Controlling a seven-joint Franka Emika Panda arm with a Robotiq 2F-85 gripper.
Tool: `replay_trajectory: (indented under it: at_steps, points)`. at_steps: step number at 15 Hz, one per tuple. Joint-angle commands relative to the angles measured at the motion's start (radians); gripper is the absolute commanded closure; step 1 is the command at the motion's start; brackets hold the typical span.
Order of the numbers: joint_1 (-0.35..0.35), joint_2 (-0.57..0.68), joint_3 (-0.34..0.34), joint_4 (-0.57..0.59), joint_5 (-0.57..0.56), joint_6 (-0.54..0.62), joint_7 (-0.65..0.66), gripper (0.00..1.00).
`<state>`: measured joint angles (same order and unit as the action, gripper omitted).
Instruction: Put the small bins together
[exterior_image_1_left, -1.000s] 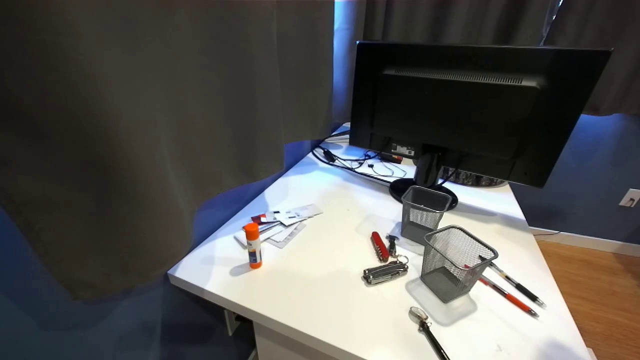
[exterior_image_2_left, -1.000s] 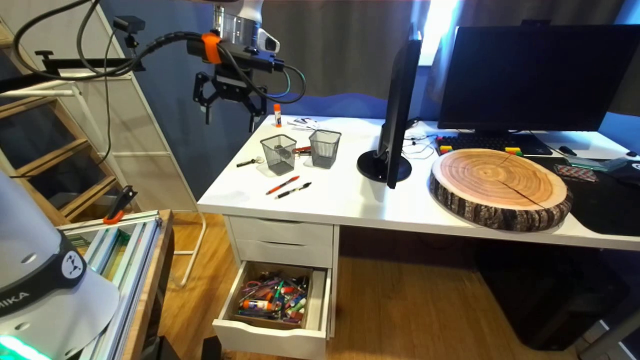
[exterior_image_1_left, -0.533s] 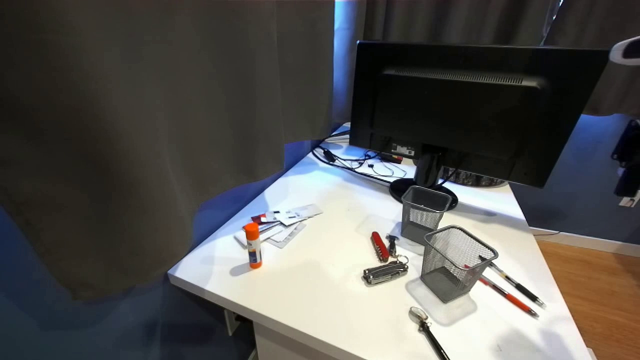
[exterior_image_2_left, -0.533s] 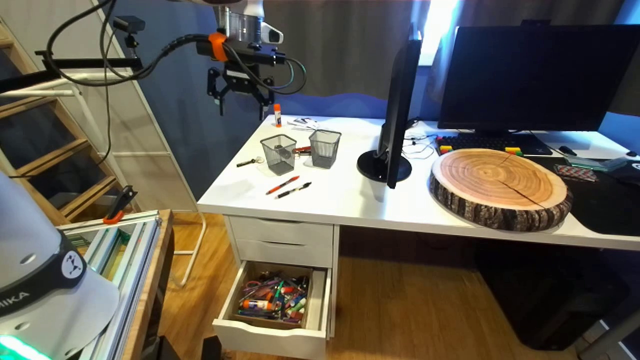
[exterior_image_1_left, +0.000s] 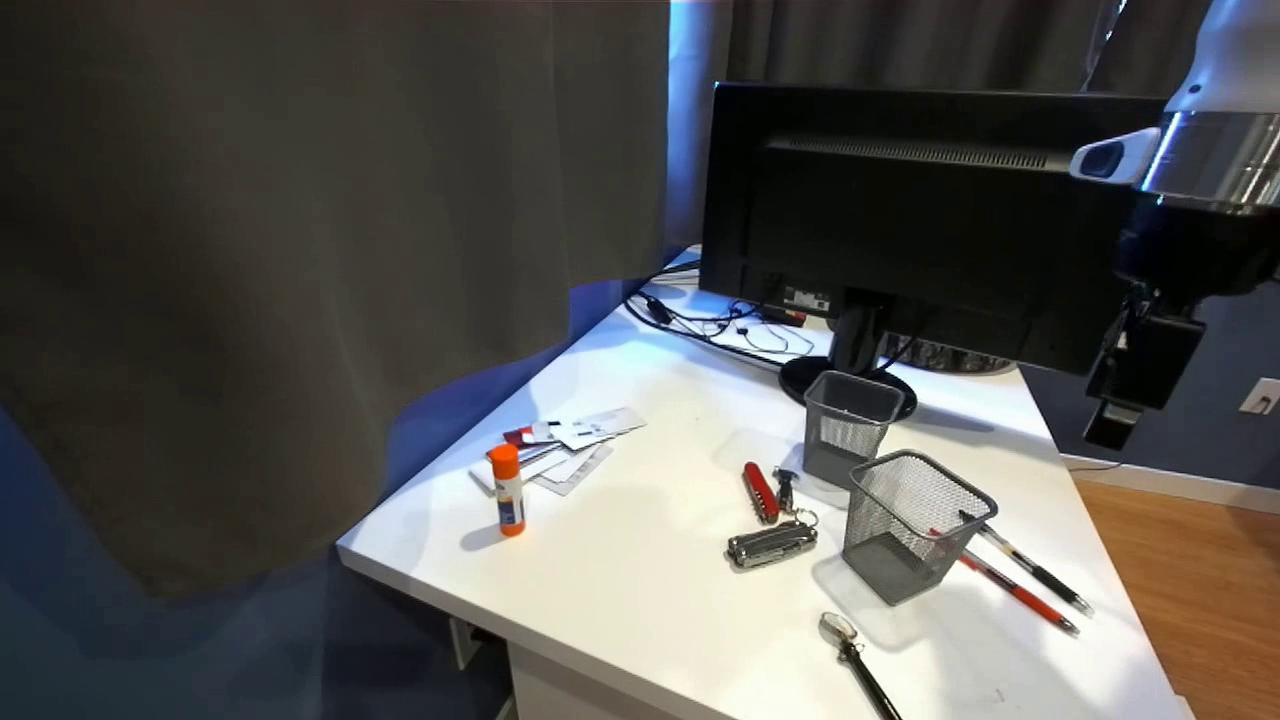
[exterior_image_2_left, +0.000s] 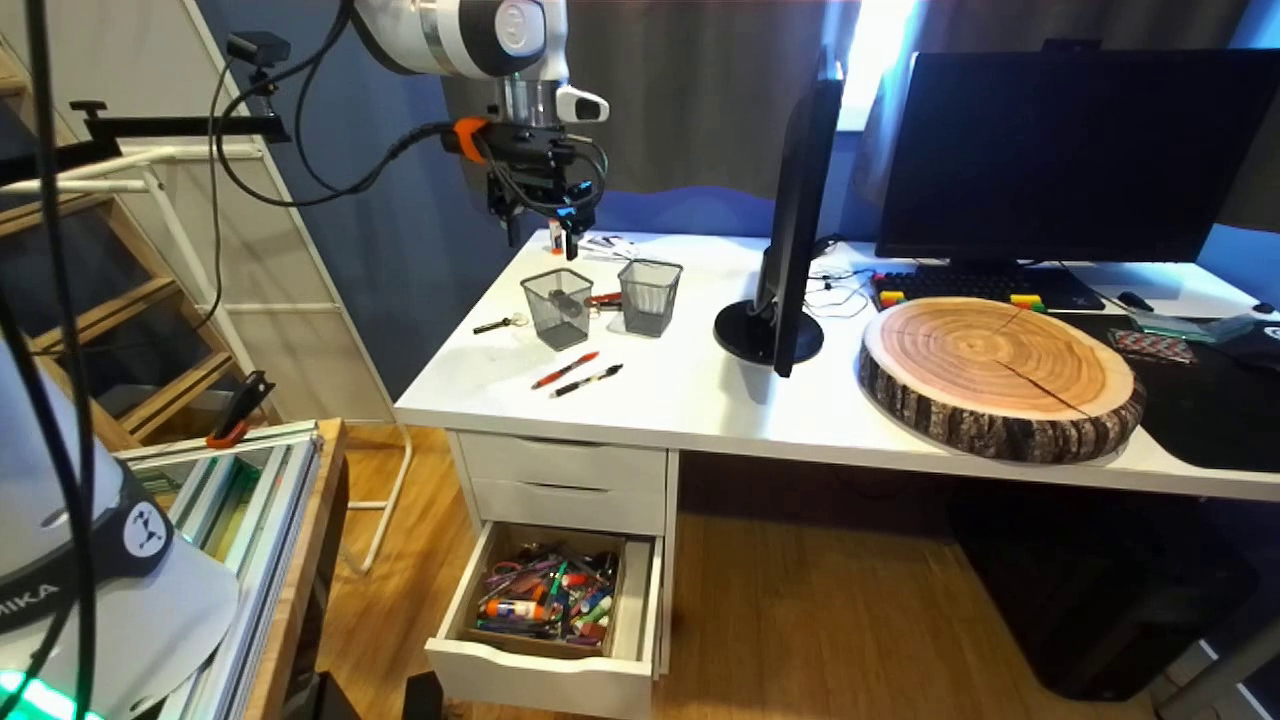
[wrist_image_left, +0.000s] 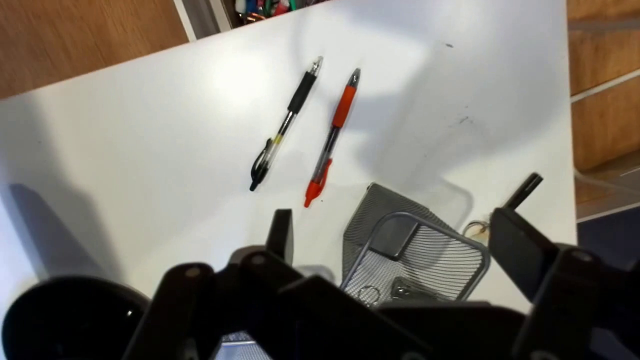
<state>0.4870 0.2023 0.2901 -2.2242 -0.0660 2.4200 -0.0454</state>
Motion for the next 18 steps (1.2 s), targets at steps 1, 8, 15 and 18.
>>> replay_trajectory:
  at_steps: [1,8,15,18]
  points:
    - [0.012,0.106,0.001,0.093,-0.072,0.008,0.232,0.00]
    - [0.014,0.236,0.000,0.159,-0.073,0.142,0.211,0.00]
    - [0.012,0.326,-0.016,0.202,-0.080,0.219,0.160,0.00]
    - [0.007,0.353,-0.018,0.216,-0.073,0.227,0.135,0.11]
